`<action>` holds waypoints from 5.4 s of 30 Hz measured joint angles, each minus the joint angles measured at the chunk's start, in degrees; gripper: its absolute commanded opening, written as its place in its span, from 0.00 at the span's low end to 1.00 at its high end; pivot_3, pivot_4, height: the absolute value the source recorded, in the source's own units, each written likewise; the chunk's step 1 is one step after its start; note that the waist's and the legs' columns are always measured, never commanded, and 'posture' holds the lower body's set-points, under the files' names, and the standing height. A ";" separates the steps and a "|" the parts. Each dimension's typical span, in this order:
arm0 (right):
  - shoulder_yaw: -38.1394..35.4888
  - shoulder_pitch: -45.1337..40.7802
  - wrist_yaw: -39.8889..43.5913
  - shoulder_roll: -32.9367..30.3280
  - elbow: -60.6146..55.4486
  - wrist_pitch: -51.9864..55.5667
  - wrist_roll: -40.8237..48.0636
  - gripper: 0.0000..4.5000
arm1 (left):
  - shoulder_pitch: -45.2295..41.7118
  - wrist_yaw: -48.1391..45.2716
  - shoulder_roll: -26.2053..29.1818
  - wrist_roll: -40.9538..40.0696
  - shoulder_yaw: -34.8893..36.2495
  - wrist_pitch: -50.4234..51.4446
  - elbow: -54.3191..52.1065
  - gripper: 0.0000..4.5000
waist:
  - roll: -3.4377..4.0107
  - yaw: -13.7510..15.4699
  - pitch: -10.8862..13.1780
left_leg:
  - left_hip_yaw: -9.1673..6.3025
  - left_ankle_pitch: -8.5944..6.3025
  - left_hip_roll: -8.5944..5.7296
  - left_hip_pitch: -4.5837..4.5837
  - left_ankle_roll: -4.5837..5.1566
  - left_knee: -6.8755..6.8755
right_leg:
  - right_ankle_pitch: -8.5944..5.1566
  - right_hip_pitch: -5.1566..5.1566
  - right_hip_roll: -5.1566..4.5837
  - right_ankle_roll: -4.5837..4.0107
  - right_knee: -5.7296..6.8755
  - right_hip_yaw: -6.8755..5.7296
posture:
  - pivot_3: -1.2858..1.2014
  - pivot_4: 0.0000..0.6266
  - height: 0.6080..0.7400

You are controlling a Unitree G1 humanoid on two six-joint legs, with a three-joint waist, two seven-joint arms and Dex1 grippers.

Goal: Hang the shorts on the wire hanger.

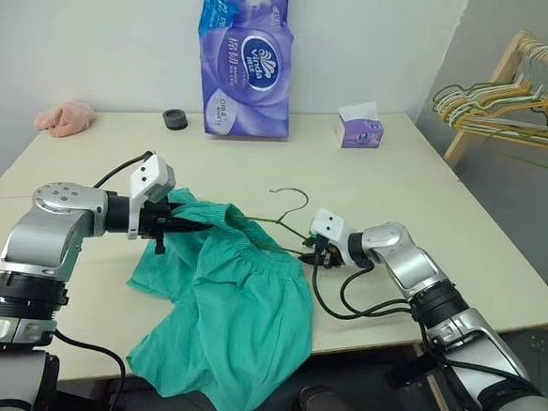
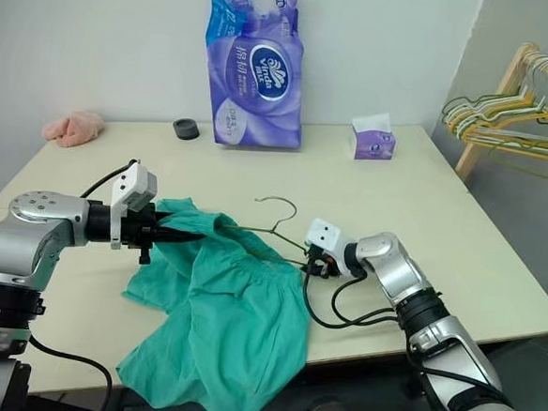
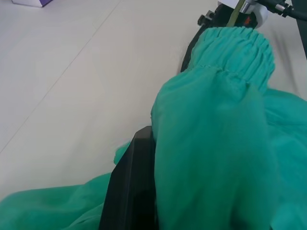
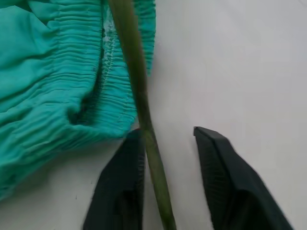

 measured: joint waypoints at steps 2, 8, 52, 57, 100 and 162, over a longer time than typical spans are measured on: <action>0.01 -1.03 1.03 -0.55 1.56 -2.29 -1.00 0.02 | 0.14 0.00 0.01 -0.05 0.00 0.00 -0.18 0.13 | 0.00 0.00 0.00 | -0.01 0.00 -0.01 0.00 0.00 0.00 | 0.00 0.00 0.00 0.00 0.00 -0.01 | 0.43 0.00 1.00; 0.12 -2.82 3.62 -1.53 2.95 -6.82 -2.57 0.00 | 0.12 0.14 0.06 -0.18 0.23 -0.13 -0.61 0.13 | -0.02 -0.02 -0.02 | -0.02 0.00 0.00 0.00 0.00 0.00 | 0.01 0.00 0.00 -0.01 0.00 -0.02 | 0.43 0.00 1.00; -2.45 -0.55 12.57 -8.64 -22.19 7.59 0.81 0.00 | 1.31 -2.42 0.94 5.05 -3.63 -6.25 2.79 0.34 | -0.02 -0.10 -0.03 | -0.07 0.00 0.00 0.02 0.00 0.07 | -0.15 -0.03 -0.01 0.25 0.16 -0.05 | 0.42 0.00 1.00; -2.45 -0.55 13.40 -9.09 -22.19 7.10 0.79 0.00 | 1.73 -2.48 0.49 4.97 -3.54 -5.92 2.52 0.34 | -0.02 -0.10 -0.03 | -0.07 0.00 0.00 0.02 0.00 0.07 | -0.15 -0.03 -0.01 0.25 0.16 -0.04 | 0.42 0.00 1.00; -10.45 20.38 -10.63 -1.10 -37.10 38.88 17.51 1.00 | 4.88 7.73 -4.19 1.90 1.48 -8.00 0.33 0.23 | -0.16 0.23 -0.14 | -0.06 0.00 0.02 0.02 0.00 0.05 | -0.17 -0.04 0.01 0.26 0.21 0.00 | 0.43 0.00 1.00; -17.00 17.96 -6.22 -10.98 -26.11 28.95 23.69 0.00 | 9.24 8.92 0.52 -8.72 10.91 -2.83 -6.97 0.22 | -0.24 -0.09 -0.21 | 0.07 -0.01 0.00 0.03 0.00 -0.06 | -0.17 -0.04 0.04 0.26 0.06 0.04 | 0.42 0.00 1.00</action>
